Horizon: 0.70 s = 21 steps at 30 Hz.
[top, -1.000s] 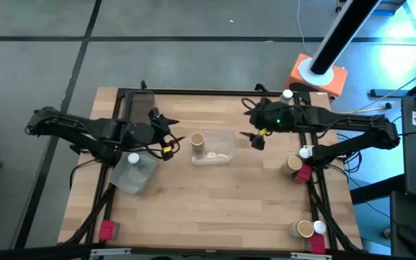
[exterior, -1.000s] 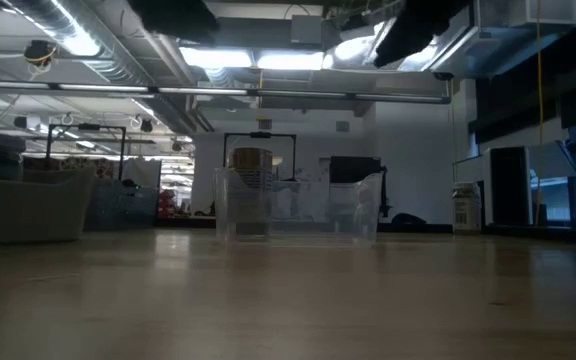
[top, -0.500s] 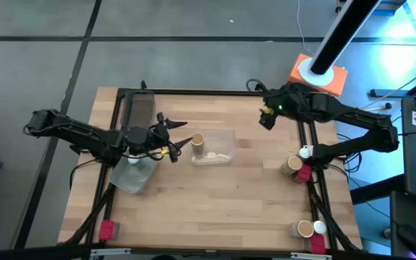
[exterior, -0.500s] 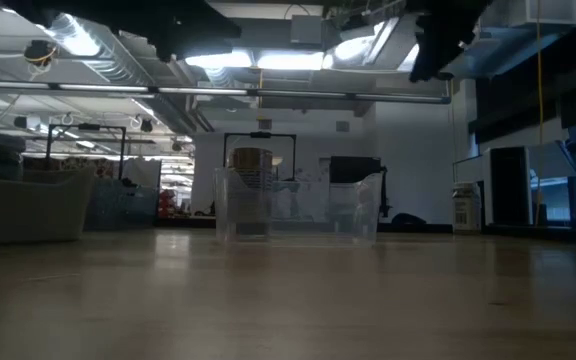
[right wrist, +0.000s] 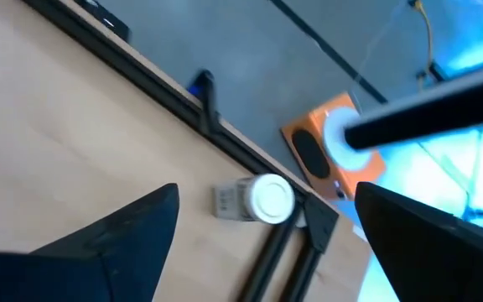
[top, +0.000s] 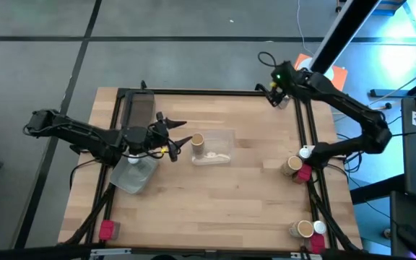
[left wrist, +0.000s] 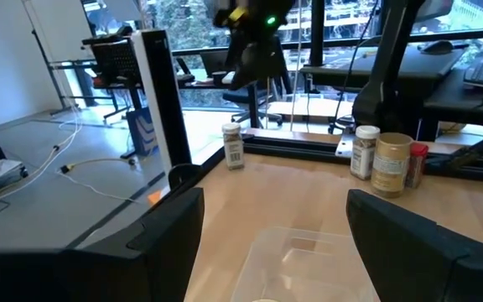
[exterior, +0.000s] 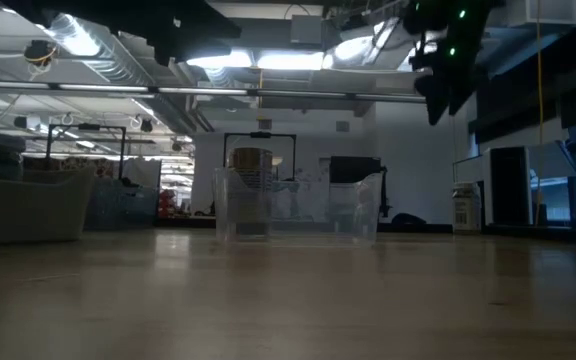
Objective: Sort spices by type
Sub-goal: Put the top right white seasoning bottle into the gray bin
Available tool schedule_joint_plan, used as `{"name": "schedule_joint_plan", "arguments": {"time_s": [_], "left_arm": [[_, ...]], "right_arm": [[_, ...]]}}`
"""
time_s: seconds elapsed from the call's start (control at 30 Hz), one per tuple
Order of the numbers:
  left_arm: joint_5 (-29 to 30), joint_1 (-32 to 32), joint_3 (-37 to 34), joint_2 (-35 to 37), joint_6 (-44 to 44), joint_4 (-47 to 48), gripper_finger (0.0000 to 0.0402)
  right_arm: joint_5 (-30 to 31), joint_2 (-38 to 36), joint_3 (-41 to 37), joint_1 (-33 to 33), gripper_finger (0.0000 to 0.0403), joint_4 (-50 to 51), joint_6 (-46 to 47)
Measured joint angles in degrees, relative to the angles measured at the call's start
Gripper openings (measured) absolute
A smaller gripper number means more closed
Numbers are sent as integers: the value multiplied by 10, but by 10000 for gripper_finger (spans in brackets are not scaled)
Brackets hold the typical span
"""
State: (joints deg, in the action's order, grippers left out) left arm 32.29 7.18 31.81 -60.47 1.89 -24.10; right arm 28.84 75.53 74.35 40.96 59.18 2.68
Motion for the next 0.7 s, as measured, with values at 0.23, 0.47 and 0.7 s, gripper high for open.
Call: {"name": "schedule_joint_plan", "arguments": {"time_s": [0.23,0.47,0.7], "left_arm": [[0,0,0,0,-4,6,276],[0,0,0,0,-4,10,276],[0,0,0,0,-4,11,276]], "right_arm": [[1,76,0,76,358,-30,-15],[-13,137,0,131,358,-36,-17],[-24,164,0,148,358,-36,-17]]}}
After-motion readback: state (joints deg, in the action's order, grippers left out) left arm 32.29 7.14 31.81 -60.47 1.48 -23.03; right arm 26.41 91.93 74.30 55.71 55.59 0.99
